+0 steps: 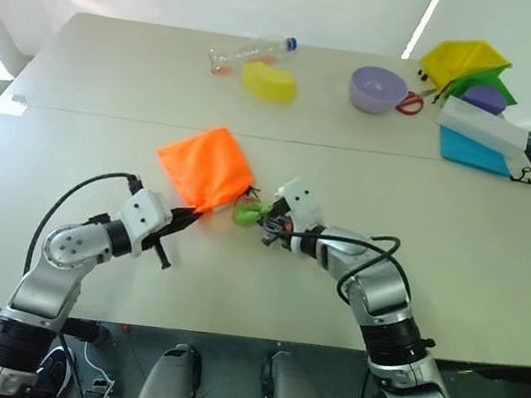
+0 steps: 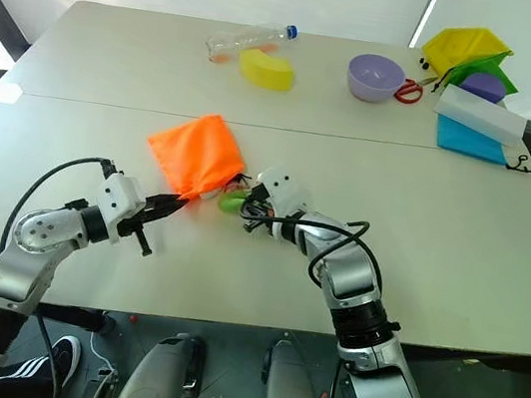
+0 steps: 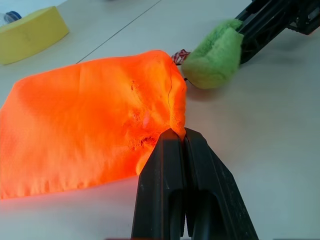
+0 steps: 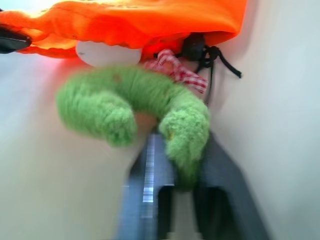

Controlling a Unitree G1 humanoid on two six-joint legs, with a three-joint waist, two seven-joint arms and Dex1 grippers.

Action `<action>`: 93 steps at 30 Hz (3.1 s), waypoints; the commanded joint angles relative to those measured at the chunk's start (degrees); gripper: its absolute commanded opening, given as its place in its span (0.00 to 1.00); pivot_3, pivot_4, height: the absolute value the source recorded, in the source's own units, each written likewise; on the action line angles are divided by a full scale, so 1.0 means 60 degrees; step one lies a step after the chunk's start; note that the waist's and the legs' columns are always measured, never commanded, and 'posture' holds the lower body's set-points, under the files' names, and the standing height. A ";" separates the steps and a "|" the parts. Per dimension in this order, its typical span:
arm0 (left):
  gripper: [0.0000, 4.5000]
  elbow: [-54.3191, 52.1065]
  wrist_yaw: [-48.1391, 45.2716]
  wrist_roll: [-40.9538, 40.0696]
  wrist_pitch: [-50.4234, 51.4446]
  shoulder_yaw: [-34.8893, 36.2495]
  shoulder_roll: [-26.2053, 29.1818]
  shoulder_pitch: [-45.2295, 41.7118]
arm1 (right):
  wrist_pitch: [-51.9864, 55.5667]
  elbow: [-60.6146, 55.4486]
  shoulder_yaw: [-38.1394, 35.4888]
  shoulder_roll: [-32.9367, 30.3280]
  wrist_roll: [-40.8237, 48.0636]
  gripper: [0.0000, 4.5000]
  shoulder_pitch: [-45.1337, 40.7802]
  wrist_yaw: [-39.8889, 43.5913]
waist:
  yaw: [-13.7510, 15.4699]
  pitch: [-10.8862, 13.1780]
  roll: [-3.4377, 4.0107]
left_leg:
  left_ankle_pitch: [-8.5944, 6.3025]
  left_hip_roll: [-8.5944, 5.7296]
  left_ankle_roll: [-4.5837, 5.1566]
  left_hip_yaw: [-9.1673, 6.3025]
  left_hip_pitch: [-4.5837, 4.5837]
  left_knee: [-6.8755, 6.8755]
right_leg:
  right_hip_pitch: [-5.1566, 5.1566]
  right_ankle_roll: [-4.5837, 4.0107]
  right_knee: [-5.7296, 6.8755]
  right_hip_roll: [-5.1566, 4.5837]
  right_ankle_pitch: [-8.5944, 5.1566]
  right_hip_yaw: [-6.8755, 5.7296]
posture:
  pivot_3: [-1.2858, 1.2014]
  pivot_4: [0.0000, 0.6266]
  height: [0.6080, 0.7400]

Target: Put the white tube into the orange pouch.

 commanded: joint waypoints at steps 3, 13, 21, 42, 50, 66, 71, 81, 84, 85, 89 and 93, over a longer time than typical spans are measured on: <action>0.00 -0.0135 -0.0411 -0.0338 -0.0220 0.0562 0.0595 0.0327 | -0.0144 -0.1364 -0.0564 -0.0407 0.0627 0.01 0.0572 0.0475 | -0.0012 0.0000 0.0001 | 0.0000 0.0001 0.0000 -0.0001 0.0000 -0.0003 | -0.0001 0.0001 0.0000 0.0001 -0.0001 -0.0001 | 0.52 0.24 1.00; 0.00 0.1367 -0.1206 -0.0548 -0.0916 0.1174 0.1511 -0.0057 | -0.1174 -0.1719 -0.0917 -0.1616 0.0932 0.01 0.1129 0.1508 | -0.0011 0.0001 0.0001 | -0.0001 0.0002 -0.0001 0.0003 -0.0002 -0.0004 | -0.0011 -0.0003 -0.0002 -0.0002 -0.0002 0.0002 | 0.52 0.24 1.00; 0.00 0.1946 -0.1819 -0.0615 -0.0922 0.0842 0.1535 -0.0396 | -0.1665 -0.1729 -0.0833 -0.2051 0.0890 0.01 0.1316 0.1808 | 0.0008 0.0001 0.0000 | -0.0001 0.0002 -0.0001 0.0011 -0.0008 -0.0013 | -0.0015 -0.0010 -0.0009 -0.0005 -0.0008 0.0001 | 0.52 0.24 1.00; 0.99 0.2671 -0.3633 -0.1384 -0.0166 0.0582 0.1635 -0.2785 | -0.1988 -0.1093 -0.1190 -0.2186 0.0722 0.00 0.1128 0.1511 | 0.0053 0.0000 -0.0003 | 0.0000 -0.0002 0.0000 0.0008 -0.0008 0.0003 | -0.0007 -0.0007 0.0001 0.0005 -0.0006 0.0000 | 0.52 0.24 1.00; 0.99 0.4275 -0.4601 -0.0880 -0.0950 -0.0362 0.0946 -0.4680 | -0.2091 -0.0515 -0.1109 -0.2028 0.0435 0.00 0.0884 0.1234 | 0.0071 -0.0001 -0.0003 | 0.0001 -0.0004 0.0001 0.0009 -0.0008 0.0007 | -0.0003 -0.0003 0.0003 0.0009 -0.0005 0.0001 | 0.52 0.24 1.00; 0.99 0.9910 -0.6588 0.1021 -0.3392 -0.2211 -0.1255 -0.8500 | -0.2352 0.0195 -0.1218 -0.1425 -0.0047 0.00 0.0365 0.0338 | 0.0277 0.0001 -0.0008 | 0.0002 -0.0009 0.0004 -0.0006 -0.0028 0.0026 | -0.0003 0.0036 0.0008 0.0028 0.0003 0.0004 | 0.52 0.24 1.00; 0.99 1.1399 -0.5935 0.1909 -0.4270 -0.2382 -0.1705 -0.9512 | -0.2304 0.0259 -0.1257 -0.1419 -0.0129 0.00 0.0333 0.0143 | 0.0279 0.0002 -0.0008 | 0.0002 -0.0013 0.0004 -0.0012 -0.0041 0.0036 | -0.0006 0.0037 0.0009 0.0026 0.0003 0.0003 | 0.52 0.24 1.00; 0.99 1.2419 -0.5717 0.3061 -0.4980 -0.2647 -0.1787 -0.9860 | -0.2132 0.0135 -0.1641 -0.1794 -0.0108 0.00 0.0518 0.0084 | 0.0274 0.0002 -0.0009 | 0.0002 -0.0011 0.0005 -0.0022 -0.0050 0.0025 | -0.0023 0.0050 0.0018 0.0034 0.0007 0.0000 | 0.52 0.24 1.00; 0.99 1.2613 -0.5109 0.3119 -0.4691 -0.2455 -0.1930 -0.9980 | -0.2074 0.0156 -0.1610 -0.1752 -0.0069 0.00 0.0472 0.0108 | 0.0274 0.0002 -0.0009 | 0.0002 -0.0012 0.0005 -0.0022 -0.0051 0.0034 | -0.0020 0.0049 0.0018 0.0032 0.0007 0.0001 | 0.52 0.24 1.00; 0.99 1.2668 -0.4942 0.3101 -0.4550 -0.2385 -0.1980 -1.0024 | -0.2019 0.0173 -0.1614 -0.1732 -0.0060 0.00 0.0464 0.0096 | 0.0275 0.0002 -0.0009 | 0.0002 -0.0012 0.0005 -0.0022 -0.0051 0.0037 | -0.0018 0.0049 0.0019 0.0032 0.0008 0.0001 | 0.52 0.24 1.00; 0.99 1.2846 -0.5047 0.2728 -0.3734 -0.1933 -0.2257 -1.0269 | -0.1962 0.0489 -0.1586 -0.1807 -0.0244 0.00 0.0387 0.0014 | 0.0276 0.0002 -0.0009 | 0.0002 -0.0013 0.0005 -0.0024 -0.0057 0.0044 | -0.0018 0.0051 0.0021 0.0032 0.0008 0.0000 | 0.52 0.24 1.00; 0.99 1.2839 -0.5228 0.2918 -0.3809 -0.1924 -0.2396 -1.0355 | -0.1958 0.0520 -0.1537 -0.1773 -0.0246 0.00 0.0340 0.0081 | 0.0276 0.0002 -0.0009 | 0.0002 -0.0013 0.0005 -0.0024 -0.0067 0.0042 | -0.0023 0.0054 0.0018 0.0032 0.0009 -0.0001 | 0.52 0.24 1.00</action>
